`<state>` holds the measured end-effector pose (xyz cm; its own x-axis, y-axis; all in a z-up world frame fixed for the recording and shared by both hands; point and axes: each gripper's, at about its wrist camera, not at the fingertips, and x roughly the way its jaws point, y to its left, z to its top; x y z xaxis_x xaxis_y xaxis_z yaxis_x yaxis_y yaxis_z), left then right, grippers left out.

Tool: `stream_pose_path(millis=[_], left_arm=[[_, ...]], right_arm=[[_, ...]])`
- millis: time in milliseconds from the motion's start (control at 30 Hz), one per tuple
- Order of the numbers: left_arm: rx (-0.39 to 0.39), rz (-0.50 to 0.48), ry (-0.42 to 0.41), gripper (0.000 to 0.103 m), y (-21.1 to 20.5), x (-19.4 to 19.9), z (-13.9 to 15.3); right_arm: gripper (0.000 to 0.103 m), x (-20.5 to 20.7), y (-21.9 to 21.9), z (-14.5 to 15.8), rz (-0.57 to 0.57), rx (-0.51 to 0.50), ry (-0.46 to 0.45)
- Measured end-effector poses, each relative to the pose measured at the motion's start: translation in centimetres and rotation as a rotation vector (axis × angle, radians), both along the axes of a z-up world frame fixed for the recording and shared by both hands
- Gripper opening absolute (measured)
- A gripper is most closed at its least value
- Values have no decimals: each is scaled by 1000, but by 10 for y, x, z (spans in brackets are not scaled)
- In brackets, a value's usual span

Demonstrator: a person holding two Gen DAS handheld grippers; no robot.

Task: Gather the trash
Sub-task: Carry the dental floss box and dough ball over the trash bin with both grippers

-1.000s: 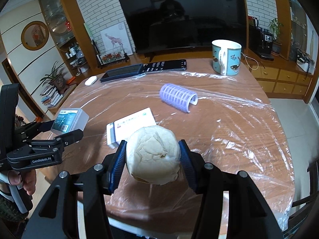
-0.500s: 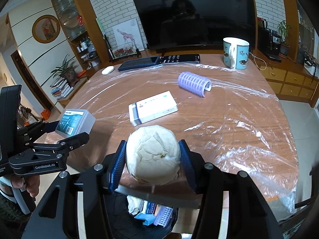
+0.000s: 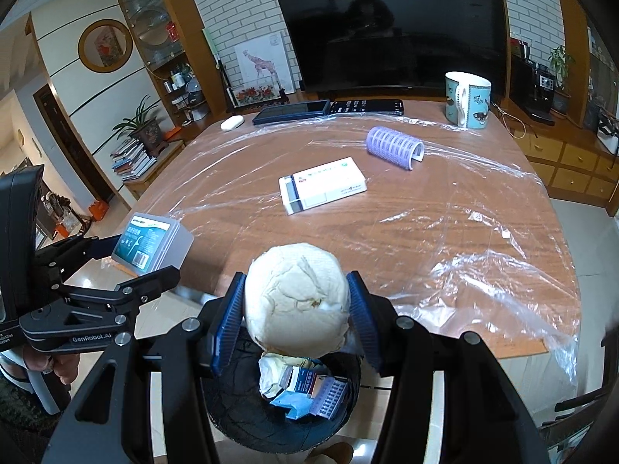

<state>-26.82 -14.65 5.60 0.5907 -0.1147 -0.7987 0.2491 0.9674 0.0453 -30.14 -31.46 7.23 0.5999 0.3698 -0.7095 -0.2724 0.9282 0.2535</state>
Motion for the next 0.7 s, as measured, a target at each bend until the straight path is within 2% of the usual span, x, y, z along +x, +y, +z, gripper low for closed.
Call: stream_pose_path(millis=[700], left_arm=[[10, -28, 42, 86, -10, -48, -17]], right_arm=[[52, -33, 6, -26, 60, -19, 77]])
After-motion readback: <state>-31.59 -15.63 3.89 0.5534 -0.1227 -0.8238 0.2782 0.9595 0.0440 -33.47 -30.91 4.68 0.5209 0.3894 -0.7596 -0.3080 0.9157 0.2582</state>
